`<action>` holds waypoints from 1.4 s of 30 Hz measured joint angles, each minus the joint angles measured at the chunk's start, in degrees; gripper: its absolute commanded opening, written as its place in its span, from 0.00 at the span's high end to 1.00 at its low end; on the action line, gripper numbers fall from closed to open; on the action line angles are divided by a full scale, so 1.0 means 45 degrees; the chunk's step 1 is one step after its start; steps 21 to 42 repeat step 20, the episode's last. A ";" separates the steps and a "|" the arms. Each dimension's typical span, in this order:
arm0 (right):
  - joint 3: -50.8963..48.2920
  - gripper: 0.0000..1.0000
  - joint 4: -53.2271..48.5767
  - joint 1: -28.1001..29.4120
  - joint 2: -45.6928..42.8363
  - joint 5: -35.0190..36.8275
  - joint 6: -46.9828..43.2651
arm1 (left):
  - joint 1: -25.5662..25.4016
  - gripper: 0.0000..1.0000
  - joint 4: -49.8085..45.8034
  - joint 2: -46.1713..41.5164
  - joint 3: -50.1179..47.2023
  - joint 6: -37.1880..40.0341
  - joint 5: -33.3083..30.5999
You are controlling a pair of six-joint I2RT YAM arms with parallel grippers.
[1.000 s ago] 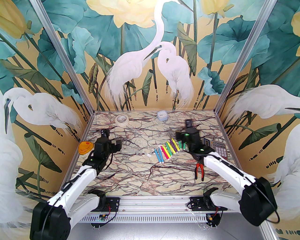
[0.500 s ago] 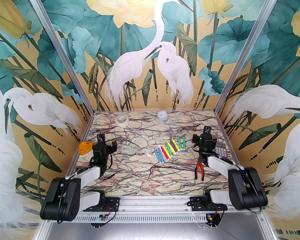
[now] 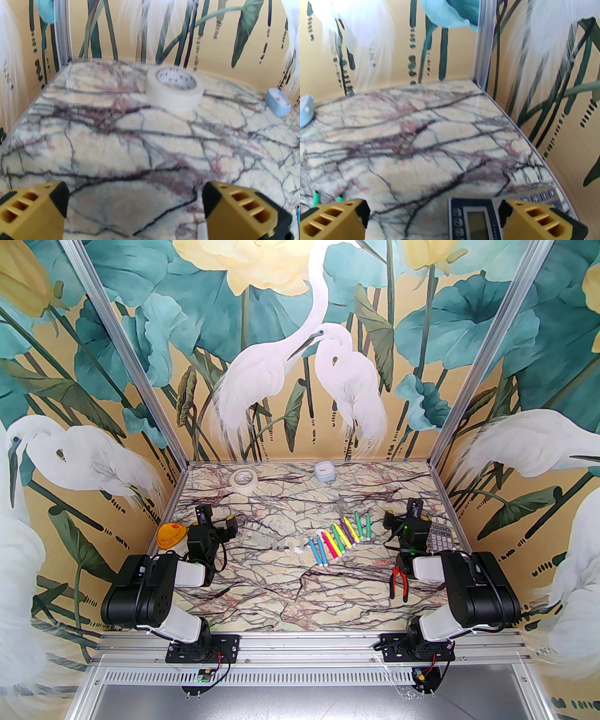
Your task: Open the pen caps
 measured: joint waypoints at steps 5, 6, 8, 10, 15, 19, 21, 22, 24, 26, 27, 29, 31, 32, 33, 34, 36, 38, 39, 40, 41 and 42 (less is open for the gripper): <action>0.0000 0.01 0.0214 0.0000 0.0000 -0.0180 0.0000 | 0.0005 0.00 0.0024 0.0000 0.0282 -0.0005 0.0097; 0.0000 0.01 0.0219 0.0000 0.0000 -0.0180 0.0000 | 0.0005 0.00 0.0015 0.0000 0.0282 -0.0005 0.0117; 0.0000 0.01 0.0219 0.0000 0.0000 -0.0180 0.0000 | 0.0005 0.00 0.0019 0.0000 0.0282 -0.0005 0.0131; 0.0000 0.01 0.0219 0.0000 0.0000 -0.0180 0.0000 | 0.0005 0.00 0.0019 0.0000 0.0282 0.0000 0.0131; 0.0000 0.01 0.0219 0.0005 0.0000 -0.0180 0.0000 | 0.0005 0.00 0.0005 0.0000 0.0282 0.0010 0.0316; 0.0000 0.01 0.0219 0.0000 0.0000 -0.0185 0.0000 | 0.0005 0.00 -0.0029 0.0000 0.0306 0.0015 0.0578; 0.0000 0.01 0.0219 0.0005 0.0000 -0.0185 0.0000 | 0.0005 0.00 -0.0053 0.0000 0.0335 0.0019 0.0617; 0.0000 0.01 0.0219 0.0005 0.0000 -0.0185 0.0000 | 0.0005 0.00 -0.0053 0.0000 0.0335 0.0019 0.0617; 0.0000 0.01 0.0219 0.0005 0.0000 -0.0185 0.0000 | 0.0005 0.00 -0.0053 0.0000 0.0335 0.0019 0.0617; 0.0000 0.01 0.0219 0.0005 0.0000 -0.0185 0.0000 | 0.0005 0.00 -0.0053 0.0000 0.0335 0.0019 0.0617; 0.0000 0.01 0.0219 0.0005 0.0000 -0.0185 0.0000 | 0.0005 0.00 -0.0053 0.0000 0.0335 0.0019 0.0617; 0.0000 0.01 0.0219 0.0005 0.0000 -0.0185 0.0000 | 0.0005 0.00 -0.0053 0.0000 0.0335 0.0019 0.0617; 0.0000 0.01 0.0219 0.0005 0.0000 -0.0185 0.0000 | 0.0005 0.00 -0.0053 0.0000 0.0335 0.0019 0.0617; 0.0000 0.01 0.0219 0.0005 0.0000 -0.0185 0.0000 | 0.0005 0.00 -0.0053 0.0000 0.0335 0.0019 0.0617; 0.0000 0.01 0.0219 0.0005 0.0000 -0.0185 0.0000 | 0.0005 0.00 -0.0053 0.0000 0.0335 0.0019 0.0617; 0.0000 0.01 0.0219 0.0005 0.0000 -0.0185 0.0000 | 0.0005 0.00 -0.0053 0.0000 0.0335 0.0019 0.0617; 0.0000 0.01 0.0219 0.0005 0.0000 -0.0185 0.0000 | 0.0005 0.00 -0.0053 0.0000 0.0335 0.0019 0.0617; 0.0000 0.01 0.0219 0.0005 0.0000 -0.0185 0.0000 | 0.0005 0.00 -0.0053 0.0000 0.0335 0.0019 0.0617; 0.0000 0.01 0.0219 0.0005 0.0000 -0.0185 0.0000 | 0.0005 0.00 -0.0053 0.0000 0.0335 0.0019 0.0617; 0.0000 0.01 0.0219 0.0005 0.0000 -0.0185 0.0000 | 0.0005 0.00 -0.0053 0.0000 0.0335 0.0019 0.0617; 0.0000 0.01 0.0219 0.0005 0.0000 -0.0185 0.0000 | 0.0005 0.00 -0.0053 0.0000 0.0335 0.0019 0.0617; 0.0000 0.01 0.0219 0.0005 0.0000 -0.0185 0.0000 | 0.0005 0.00 -0.0053 0.0000 0.0335 0.0019 0.0617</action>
